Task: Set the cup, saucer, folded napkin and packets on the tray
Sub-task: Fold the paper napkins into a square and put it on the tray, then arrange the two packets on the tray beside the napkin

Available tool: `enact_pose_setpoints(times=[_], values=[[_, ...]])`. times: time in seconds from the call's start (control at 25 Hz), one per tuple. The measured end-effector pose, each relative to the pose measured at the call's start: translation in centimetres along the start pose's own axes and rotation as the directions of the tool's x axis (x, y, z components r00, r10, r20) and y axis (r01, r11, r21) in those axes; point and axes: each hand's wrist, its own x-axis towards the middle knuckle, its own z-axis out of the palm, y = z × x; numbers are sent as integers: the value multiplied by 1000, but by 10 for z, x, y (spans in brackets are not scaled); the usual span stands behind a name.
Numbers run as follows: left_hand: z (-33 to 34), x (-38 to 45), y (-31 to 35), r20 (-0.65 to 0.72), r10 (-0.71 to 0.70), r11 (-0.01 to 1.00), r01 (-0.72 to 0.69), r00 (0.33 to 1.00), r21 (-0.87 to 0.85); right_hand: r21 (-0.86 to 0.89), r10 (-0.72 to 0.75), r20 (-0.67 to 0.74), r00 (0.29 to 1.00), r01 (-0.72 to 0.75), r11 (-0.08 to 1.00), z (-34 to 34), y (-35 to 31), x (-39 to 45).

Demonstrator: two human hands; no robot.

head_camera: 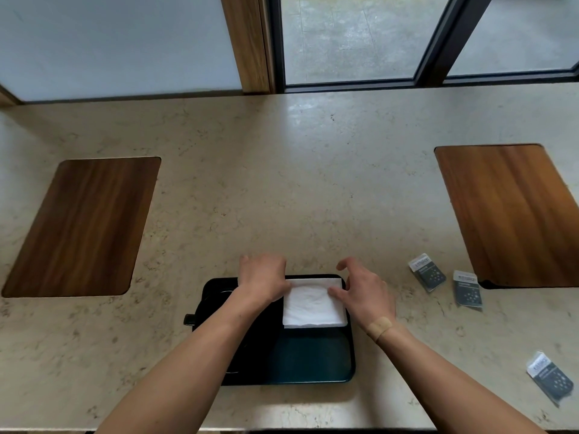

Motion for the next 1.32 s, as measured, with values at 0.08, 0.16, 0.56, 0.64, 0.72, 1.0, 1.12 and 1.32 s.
enact_pose_setpoints(times=[0.08, 0.16, 0.56, 0.64, 0.72, 1.0, 1.12, 1.32], values=[[-2, 1, -1, 7, -4, 1000, 4, 1000, -16, 5, -4, 24, 1000, 4, 1000, 0, 1, 2], [-3, 3, -3, 18, -7, 1000, 7, 1000, -27, 1, -8, 30, 1000, 8, 1000, 0, 3, 3], [-35, 25, 18, -66, 138, 955, -151, 988, -255, 63, -32, -70, 997, 37, 997, -43, 36, 25], [-39, 31, 46, -123, 164, 928, -196, 979, -318, 56, 7, -117, 993, 0, 998, -64, 61, 29], [-35, 33, 78, -146, 181, 901, -224, 973, -371, 22, 53, -147, 988, -51, 998, -84, 91, 31], [8, 35, 196, -164, 172, 909, -221, 971, -353, -91, 90, -52, 995, -94, 991, -119, 196, 31], [24, 35, 233, -174, 88, 931, -143, 981, -336, -142, 5, 31, 999, 0, 990, -122, 221, 35], [35, 34, 263, -192, -35, 959, -21, 981, -281, -222, -136, 147, 980, 166, 961, -124, 247, 35]])
